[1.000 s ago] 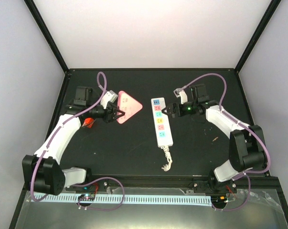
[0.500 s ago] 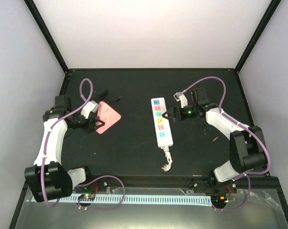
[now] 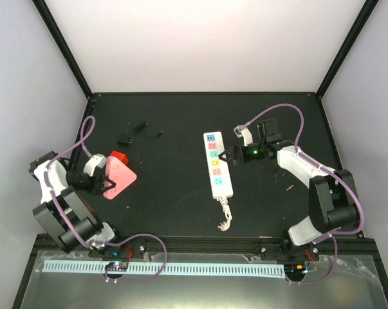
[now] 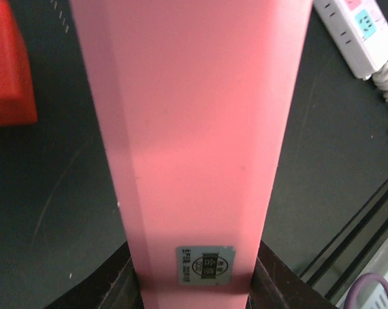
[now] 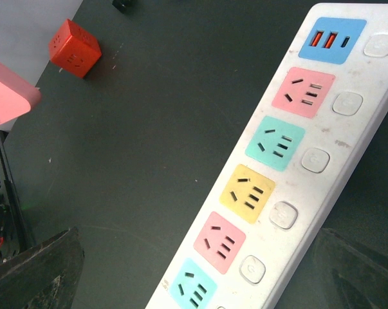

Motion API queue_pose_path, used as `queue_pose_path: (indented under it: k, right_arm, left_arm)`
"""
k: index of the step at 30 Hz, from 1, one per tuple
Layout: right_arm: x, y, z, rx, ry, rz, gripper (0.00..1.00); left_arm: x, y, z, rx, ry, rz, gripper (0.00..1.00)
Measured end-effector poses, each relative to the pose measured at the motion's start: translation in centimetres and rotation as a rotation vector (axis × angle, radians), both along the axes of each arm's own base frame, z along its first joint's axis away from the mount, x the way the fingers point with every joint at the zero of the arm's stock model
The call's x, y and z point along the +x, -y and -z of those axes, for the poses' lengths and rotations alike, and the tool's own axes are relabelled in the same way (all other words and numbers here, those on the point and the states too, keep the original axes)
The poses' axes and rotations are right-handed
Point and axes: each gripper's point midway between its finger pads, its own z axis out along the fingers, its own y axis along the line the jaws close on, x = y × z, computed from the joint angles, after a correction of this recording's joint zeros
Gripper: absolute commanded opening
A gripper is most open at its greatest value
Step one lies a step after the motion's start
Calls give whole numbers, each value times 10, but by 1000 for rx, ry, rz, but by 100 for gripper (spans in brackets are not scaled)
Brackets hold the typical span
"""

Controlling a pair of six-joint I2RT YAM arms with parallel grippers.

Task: Pull the plug off the socket

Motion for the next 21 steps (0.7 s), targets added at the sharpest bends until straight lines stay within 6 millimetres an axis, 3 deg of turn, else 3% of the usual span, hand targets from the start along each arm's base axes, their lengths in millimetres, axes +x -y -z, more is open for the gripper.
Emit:
queue_pose_path:
  k: [6, 14, 21]
  right_arm:
    - [0, 0, 3, -3, -7, -1, 100]
    - [0, 0, 6, -5, -13, -2, 100]
    - [0, 0, 8, -8, -16, -3, 100]
  left_arm:
    - [-22, -19, 34, -48, -123, -49, 2]
    - [-46, -16, 65, -71, -241, -41, 2]
    - [-51, -18, 74, -155, -304, -82, 5]
